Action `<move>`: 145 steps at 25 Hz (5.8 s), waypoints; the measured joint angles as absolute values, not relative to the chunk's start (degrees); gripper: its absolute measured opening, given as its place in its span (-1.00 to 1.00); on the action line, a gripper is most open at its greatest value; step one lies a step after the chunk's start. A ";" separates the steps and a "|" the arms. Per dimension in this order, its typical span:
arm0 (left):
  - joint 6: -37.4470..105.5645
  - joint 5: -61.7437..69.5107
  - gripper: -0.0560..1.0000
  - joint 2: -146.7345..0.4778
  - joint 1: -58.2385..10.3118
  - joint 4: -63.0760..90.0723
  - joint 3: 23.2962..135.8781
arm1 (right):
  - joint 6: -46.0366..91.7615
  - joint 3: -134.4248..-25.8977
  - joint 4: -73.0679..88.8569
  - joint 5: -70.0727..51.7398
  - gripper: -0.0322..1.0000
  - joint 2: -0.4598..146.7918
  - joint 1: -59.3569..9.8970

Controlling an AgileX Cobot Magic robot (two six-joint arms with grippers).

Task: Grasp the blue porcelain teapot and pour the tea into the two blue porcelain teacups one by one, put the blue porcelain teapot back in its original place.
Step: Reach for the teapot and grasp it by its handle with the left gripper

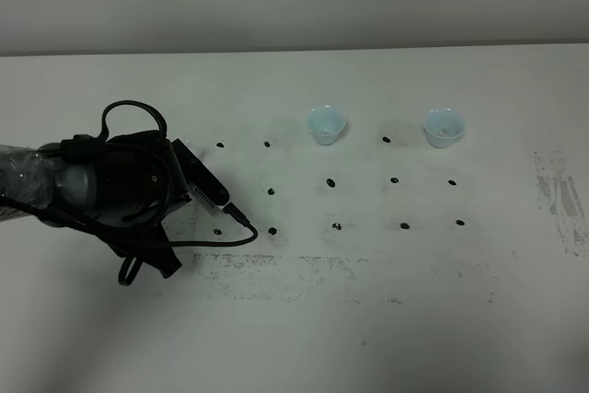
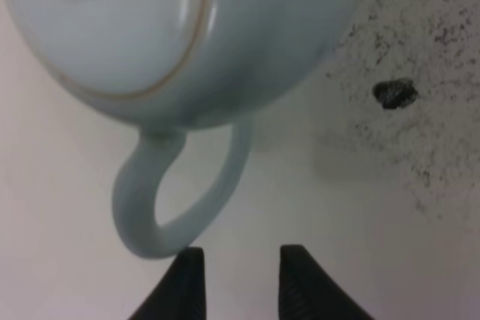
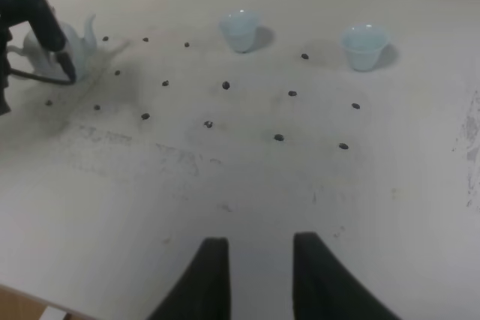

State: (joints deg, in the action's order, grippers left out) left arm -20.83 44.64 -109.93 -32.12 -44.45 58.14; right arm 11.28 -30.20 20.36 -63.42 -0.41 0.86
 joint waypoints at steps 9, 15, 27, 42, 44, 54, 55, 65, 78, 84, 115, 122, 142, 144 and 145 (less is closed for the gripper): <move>-19.94 49.76 -0.39 -107.03 -34.99 -38.80 58.09 | 11.28 -30.20 20.36 -63.42 -0.48 -0.41 0.86; -17.25 49.66 -0.39 -100.91 -33.27 -31.80 58.09 | 11.28 -30.20 20.36 -63.42 -0.48 -0.41 0.86; 6.04 53.59 -0.38 -100.48 -22.36 -11.33 60.56 | 11.28 -30.20 20.36 -63.42 -0.48 -0.41 0.86; 17.09 52.29 -0.38 -100.12 -18.38 -9.92 64.28 | 11.28 -30.20 20.74 -63.42 -0.48 -0.41 0.86; 16.05 50.97 -0.34 -100.12 -17.27 -9.98 64.28 | 11.28 -30.20 20.74 -63.42 -0.48 -0.41 0.86; 15.91 45.83 -0.02 -100.68 -15.90 -10.62 64.68 | 11.28 -30.20 20.74 -63.42 -0.48 -0.41 0.86; 15.91 45.75 -0.02 -101.26 -15.90 -10.62 65.08 | 11.28 -30.20 20.74 -63.42 -0.48 -0.41 0.86; 15.99 50.02 -0.01 -109.09 -15.90 -10.62 72.74 | 11.28 -30.20 20.74 -63.42 -0.48 -0.41 0.86; 23.50 49.06 -0.02 -110.87 -15.90 -10.62 73.01 | 11.28 -30.20 20.74 -63.42 -0.48 -0.41 0.86; 24.07 48.58 -0.02 -113.16 -15.90 -10.56 74.27 | 11.28 -30.20 20.74 -63.42 -0.48 -0.41 0.86; 21.62 48.29 -0.09 -115.03 -16.08 -9.16 76.53 | 11.28 -30.20 20.74 -63.42 -0.48 -0.41 0.86; 21.62 48.57 -0.09 -115.82 -16.08 -9.27 77.04 | 11.28 -30.20 20.74 -63.42 -0.48 -0.41 0.86; 21.62 48.75 -0.14 -115.82 -16.11 -9.17 77.10 | 11.28 -30.20 20.74 -63.42 -0.48 -0.41 0.86; 21.62 48.75 -0.16 -115.82 -16.11 -9.17 77.10 | 11.28 -30.20 20.74 -63.42 -0.48 -0.41 0.86; 21.62 48.75 -0.17 -115.82 -16.11 -9.17 77.10 | 11.28 -30.20 20.74 -63.42 -0.48 -0.41 0.86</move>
State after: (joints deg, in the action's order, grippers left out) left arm 21.62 48.75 -115.82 -16.11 -9.17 77.10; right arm 11.28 -30.20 20.74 -63.42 -0.41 0.86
